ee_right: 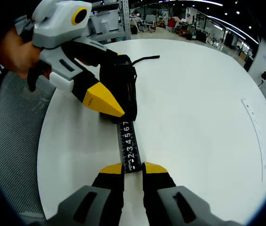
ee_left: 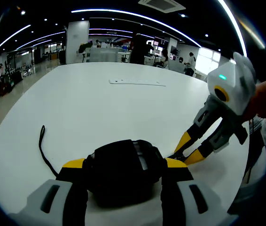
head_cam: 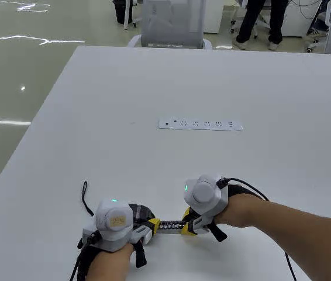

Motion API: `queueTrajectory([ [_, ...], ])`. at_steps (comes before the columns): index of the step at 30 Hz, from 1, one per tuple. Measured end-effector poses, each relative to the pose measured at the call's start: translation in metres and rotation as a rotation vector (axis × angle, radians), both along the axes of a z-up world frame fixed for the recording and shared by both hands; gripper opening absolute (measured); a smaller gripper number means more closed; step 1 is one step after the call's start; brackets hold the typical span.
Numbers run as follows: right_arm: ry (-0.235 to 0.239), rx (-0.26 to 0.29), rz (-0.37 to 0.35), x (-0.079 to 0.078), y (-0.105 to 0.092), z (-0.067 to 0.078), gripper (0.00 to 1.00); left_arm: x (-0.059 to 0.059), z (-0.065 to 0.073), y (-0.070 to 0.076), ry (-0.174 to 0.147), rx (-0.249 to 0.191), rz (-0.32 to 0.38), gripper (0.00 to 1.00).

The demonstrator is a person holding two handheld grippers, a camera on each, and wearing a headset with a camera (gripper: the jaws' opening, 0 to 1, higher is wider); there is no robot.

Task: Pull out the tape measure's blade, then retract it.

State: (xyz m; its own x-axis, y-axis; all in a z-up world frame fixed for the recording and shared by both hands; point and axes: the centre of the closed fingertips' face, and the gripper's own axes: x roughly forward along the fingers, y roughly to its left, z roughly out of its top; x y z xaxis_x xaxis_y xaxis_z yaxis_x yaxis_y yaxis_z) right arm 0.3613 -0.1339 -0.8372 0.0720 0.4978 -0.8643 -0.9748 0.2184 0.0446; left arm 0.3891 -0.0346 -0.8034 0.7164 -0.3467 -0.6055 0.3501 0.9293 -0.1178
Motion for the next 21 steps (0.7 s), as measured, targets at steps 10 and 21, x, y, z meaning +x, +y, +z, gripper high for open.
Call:
queueTrajectory([
  [10, 0.003, 0.003, -0.001, -0.0001, 0.0046, 0.0, 0.14, -0.0003, -0.0001, 0.0, 0.002, -0.001, 0.0, 0.6],
  [21, 0.001, 0.009, -0.003, 0.0007, 0.0094, -0.0001, 0.14, -0.001, -0.0001, -0.0004, 0.003, -0.004, 0.0, 0.6],
])
